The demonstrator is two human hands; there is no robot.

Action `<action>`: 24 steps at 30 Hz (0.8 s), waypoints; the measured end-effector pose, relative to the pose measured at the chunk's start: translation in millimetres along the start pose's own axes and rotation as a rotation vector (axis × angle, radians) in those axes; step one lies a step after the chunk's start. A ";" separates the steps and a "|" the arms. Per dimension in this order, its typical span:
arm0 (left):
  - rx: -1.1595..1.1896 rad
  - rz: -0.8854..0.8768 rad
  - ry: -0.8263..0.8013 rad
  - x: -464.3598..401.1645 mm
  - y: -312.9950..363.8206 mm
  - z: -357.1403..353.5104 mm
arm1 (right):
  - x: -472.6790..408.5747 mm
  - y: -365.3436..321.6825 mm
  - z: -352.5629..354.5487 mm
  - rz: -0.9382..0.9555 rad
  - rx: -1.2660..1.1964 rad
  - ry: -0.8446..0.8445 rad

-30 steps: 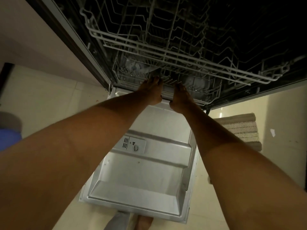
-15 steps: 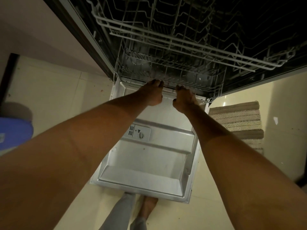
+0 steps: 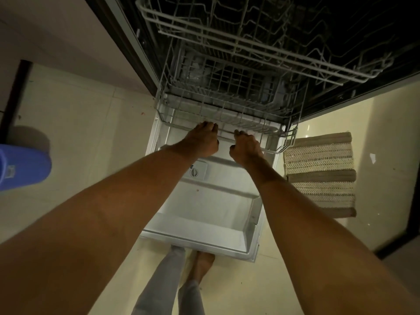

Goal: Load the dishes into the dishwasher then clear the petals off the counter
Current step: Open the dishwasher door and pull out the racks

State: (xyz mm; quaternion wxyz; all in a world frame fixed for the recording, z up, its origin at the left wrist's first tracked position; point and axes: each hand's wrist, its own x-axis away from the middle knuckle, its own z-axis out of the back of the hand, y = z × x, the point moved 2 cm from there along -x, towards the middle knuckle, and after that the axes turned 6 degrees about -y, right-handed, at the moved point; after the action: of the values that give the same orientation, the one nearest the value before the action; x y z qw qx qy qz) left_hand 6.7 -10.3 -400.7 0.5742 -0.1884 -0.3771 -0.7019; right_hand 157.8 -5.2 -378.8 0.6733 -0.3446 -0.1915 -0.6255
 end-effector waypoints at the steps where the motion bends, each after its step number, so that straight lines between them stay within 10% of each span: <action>1: -0.020 -0.012 -0.002 4.9 -0.8 -8.3 | 5.5 1.1 -5.7 0.001 -0.010 -0.006; 24: 0.115 0.093 -0.212 131.1 16.2 -148.0 | 145.5 25.5 -162.7 0.118 0.004 -0.267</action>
State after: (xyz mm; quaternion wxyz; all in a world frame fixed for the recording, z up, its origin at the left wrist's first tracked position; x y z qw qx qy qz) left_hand 11.6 -208.7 -399.6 0.5730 -0.2455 -0.4662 -0.6278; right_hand 175.4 -223.6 -396.3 0.6781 -0.4341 -0.2599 -0.5330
